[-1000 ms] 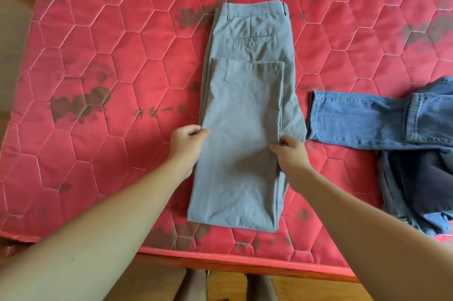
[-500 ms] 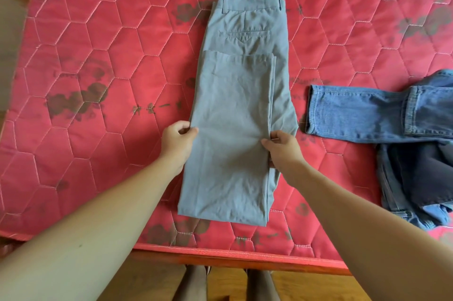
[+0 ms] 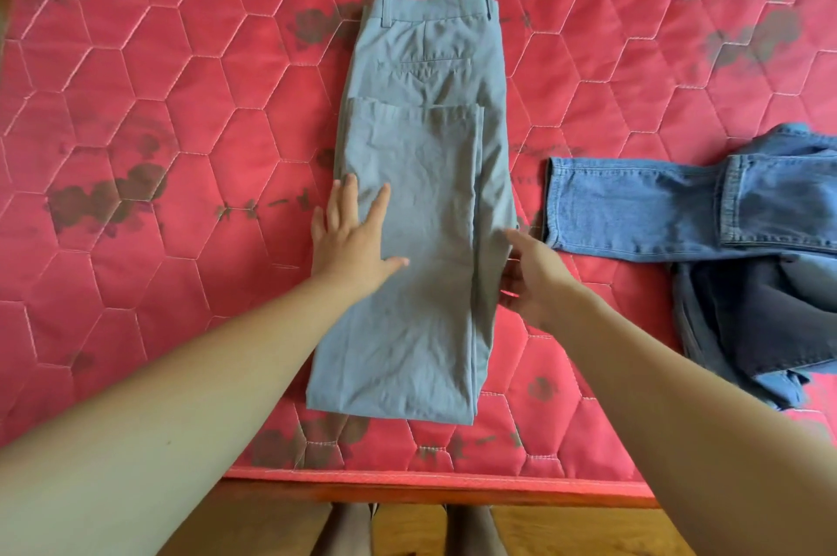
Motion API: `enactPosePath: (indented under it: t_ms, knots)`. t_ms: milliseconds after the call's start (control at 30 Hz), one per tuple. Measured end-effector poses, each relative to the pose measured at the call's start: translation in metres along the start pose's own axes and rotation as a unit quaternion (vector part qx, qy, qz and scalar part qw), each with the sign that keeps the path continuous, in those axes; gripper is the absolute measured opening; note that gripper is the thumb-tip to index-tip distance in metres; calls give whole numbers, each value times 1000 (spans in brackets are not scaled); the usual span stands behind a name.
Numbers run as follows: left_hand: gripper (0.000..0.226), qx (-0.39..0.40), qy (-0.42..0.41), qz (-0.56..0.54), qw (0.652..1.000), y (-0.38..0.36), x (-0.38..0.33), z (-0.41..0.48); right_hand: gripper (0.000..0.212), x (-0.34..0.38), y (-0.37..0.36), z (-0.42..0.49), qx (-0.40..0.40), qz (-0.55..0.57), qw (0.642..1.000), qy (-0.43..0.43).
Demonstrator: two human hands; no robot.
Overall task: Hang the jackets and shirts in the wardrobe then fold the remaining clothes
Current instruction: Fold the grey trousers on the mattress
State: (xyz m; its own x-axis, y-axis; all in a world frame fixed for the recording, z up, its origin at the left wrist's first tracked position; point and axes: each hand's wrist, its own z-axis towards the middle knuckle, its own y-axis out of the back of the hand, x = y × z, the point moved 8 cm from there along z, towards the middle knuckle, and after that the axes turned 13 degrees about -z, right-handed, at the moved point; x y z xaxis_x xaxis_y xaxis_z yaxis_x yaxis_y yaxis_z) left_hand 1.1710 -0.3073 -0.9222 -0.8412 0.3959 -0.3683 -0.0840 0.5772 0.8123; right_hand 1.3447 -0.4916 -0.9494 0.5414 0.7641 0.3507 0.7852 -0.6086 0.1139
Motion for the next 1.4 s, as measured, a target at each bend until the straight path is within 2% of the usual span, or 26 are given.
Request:
enactPosePath:
  t_ms: [67,167,300,433,500,533,600,633,667,700,733,767,800,833,867,933,1000,1067,1133,1167,1200,1267,1300,1333,1400]
  knots:
    - [118,41,12,0,999,-9,1,4,19,1,-8,-2,48,4,999,-3]
    - [119,63,22,1,998,-15,3,7,2,16,-8,-1,60,82,995,22]
    - [119,58,19,8,998,-17,6,7,25,28,-4,2,82,238,967,21]
    - [118,58,19,4,998,-19,8,8,16,32,9,11,33,340,940,-25]
    - [118,60,22,5,998,-19,8,8,5,33,19,21,-32,316,948,-9]
    - [118,59,23,6,998,-18,8,8,7,35,26,24,-76,260,962,23]
    - [119,60,25,10,998,-16,8,8,10,47,39,25,-180,27,978,104]
    - [119,61,26,13,998,-15,8,8,13,54,42,22,-227,-116,957,138]
    - [117,54,23,14,998,-13,7,9,19,62,44,17,-274,-234,918,168]
    - [112,33,14,10,999,-8,4,12,23,73,43,9,-318,-316,868,214]
    - [105,-3,-2,0,1000,0,1,15,28,87,37,-5,-361,-370,804,295]
    - [96,-42,-21,-9,999,9,-2,19,33,100,21,-18,-375,-418,730,390]
    - [89,-71,-43,-8,997,16,-5,25,40,106,-2,-25,-348,-474,659,469]
    - [85,-84,-62,3,994,20,-7,31,49,105,-26,-25,-299,-529,606,514]
    - [83,-80,-78,21,994,20,-8,39,59,98,-41,-14,-249,-585,576,514]
    - [83,-25,-80,57,995,12,-2,53,80,86,-43,15,-194,-667,572,437]
    - [84,46,-60,75,994,1,9,61,93,76,-33,33,-180,-715,563,374]
    - [85,59,-64,53,995,1,10,64,93,77,-33,34,-187,-743,542,346]
    - [82,-13,-98,-20,995,20,2,66,83,93,-40,19,-221,-708,566,359]
    - [78,-77,-108,-80,988,36,-2,68,70,106,-44,8,-247,-659,597,384]
    - [74,-130,-97,-152,975,50,0,73,58,118,-45,2,-253,-585,661,396]
    - [74,-172,-32,-294,940,66,10,93,42,135,-44,7,-187,-383,837,344]
    - [74,-169,3,-346,923,69,14,104,41,141,-43,11,-162,-287,892,310]
    - [71,-160,33,-384,909,72,17,114,41,150,-42,15,-158,-220,919,285]
    - [59,-129,74,-421,895,72,19,126,32,161,-42,21,-155,-176,936,263]
